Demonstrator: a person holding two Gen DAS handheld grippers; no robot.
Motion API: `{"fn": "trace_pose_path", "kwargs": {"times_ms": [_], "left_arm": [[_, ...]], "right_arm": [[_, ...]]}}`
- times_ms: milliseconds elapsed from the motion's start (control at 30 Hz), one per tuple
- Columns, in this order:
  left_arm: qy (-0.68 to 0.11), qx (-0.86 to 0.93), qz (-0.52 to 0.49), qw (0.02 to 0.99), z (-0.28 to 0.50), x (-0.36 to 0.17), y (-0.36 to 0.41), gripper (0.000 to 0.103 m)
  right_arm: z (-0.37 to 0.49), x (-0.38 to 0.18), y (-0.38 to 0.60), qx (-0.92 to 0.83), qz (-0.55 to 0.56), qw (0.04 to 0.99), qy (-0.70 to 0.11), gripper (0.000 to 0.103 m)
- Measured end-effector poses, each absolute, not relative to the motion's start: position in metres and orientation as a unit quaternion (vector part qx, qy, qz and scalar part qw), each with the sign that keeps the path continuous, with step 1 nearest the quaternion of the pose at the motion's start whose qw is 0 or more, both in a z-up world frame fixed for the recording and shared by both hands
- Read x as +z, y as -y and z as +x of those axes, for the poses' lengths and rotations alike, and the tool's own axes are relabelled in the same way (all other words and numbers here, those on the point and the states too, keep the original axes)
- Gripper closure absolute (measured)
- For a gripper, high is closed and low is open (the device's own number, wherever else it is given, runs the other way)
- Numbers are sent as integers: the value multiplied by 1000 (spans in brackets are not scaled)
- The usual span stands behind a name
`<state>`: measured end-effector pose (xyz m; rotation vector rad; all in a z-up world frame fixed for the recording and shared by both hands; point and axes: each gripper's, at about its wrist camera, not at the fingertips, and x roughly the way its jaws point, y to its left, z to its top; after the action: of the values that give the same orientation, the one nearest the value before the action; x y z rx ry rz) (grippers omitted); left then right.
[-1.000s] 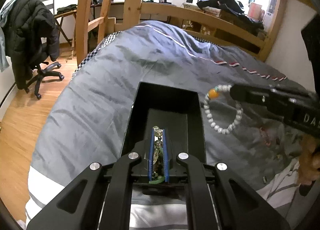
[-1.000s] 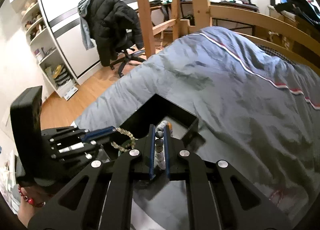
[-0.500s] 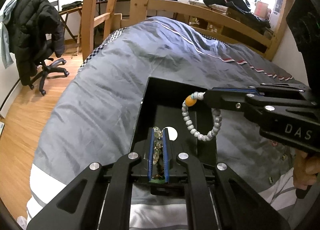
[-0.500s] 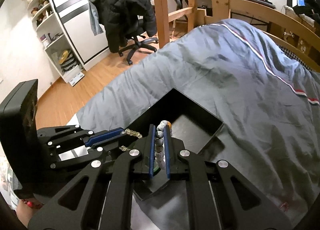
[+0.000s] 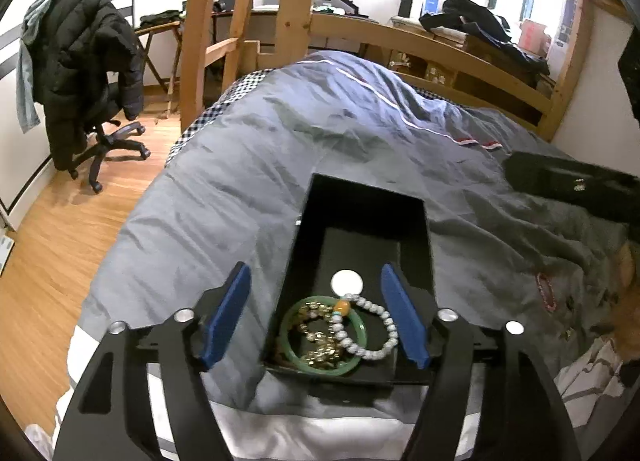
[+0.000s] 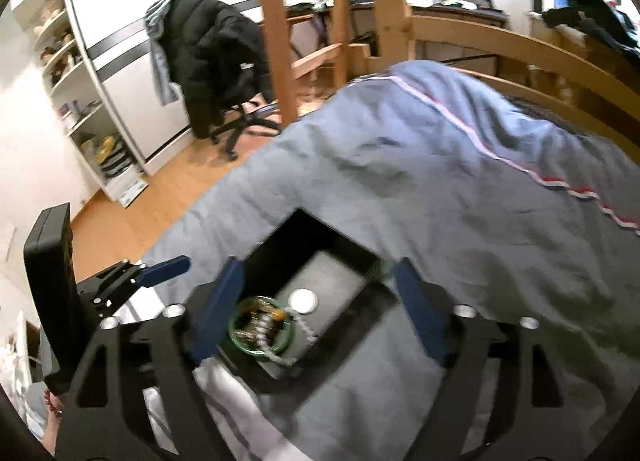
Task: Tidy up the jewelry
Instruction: 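Withdraw both tools toward the pink bracelet and rings on the duvet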
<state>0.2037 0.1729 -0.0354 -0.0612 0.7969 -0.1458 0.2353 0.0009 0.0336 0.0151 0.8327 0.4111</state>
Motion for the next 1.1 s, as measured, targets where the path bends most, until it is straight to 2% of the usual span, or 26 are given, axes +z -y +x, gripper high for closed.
{"fn": "trace_pose_path", "kwargs": {"times_ms": [100,400,667,1100], "left_arm": [[-372,-81,-21,925,199,-30,-159,11],[-369,-152,-5,917,190,-37,-102,9],[-383,-216,7,898,175,-59,-32,9],[-382,-315,74,866,142,-91,51,9]], "right_arm": [[227,39,21,177,6,899,-401,12],[191,42,82,111,-6,903,-414,6],[157,42,147,66,14,906,-418,6],[133,-7,227,37,79,896,-436,6]]}}
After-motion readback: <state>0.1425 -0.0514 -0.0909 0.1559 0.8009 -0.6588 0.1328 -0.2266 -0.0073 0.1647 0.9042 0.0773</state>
